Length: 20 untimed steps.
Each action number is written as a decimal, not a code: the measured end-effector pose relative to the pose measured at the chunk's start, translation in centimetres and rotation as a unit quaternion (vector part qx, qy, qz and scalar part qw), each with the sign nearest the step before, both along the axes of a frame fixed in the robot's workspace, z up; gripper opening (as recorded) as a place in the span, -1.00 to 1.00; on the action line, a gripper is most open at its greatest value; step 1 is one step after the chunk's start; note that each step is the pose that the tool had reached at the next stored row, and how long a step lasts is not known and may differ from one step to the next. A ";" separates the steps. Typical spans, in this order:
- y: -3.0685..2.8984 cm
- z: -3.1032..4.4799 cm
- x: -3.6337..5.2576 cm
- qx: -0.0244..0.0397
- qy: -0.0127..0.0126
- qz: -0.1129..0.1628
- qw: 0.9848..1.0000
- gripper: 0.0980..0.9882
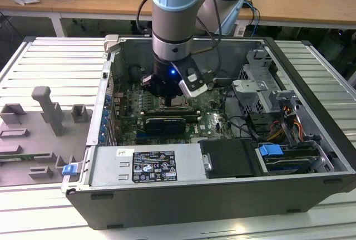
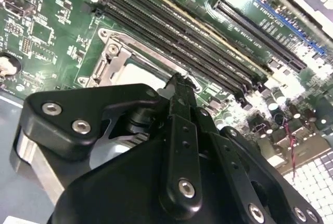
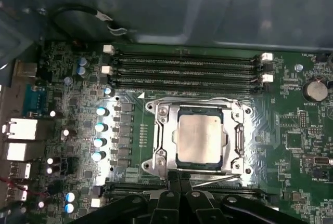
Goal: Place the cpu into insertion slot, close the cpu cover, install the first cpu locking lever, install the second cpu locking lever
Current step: 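Install the second cpu locking lever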
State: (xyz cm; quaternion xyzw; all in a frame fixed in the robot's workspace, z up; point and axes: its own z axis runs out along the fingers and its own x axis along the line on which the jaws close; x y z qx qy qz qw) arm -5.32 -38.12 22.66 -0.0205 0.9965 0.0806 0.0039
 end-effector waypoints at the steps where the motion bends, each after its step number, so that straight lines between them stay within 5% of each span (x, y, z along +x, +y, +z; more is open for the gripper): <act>1: -0.21 -0.01 -0.07 0.002 0.000 0.000 1.000 -0.98; 6: -0.79 -0.07 -0.56 0.009 0.000 0.000 1.000 -0.98; 20: -1.23 -2.22 -1.98 0.037 0.000 0.000 0.999 -0.98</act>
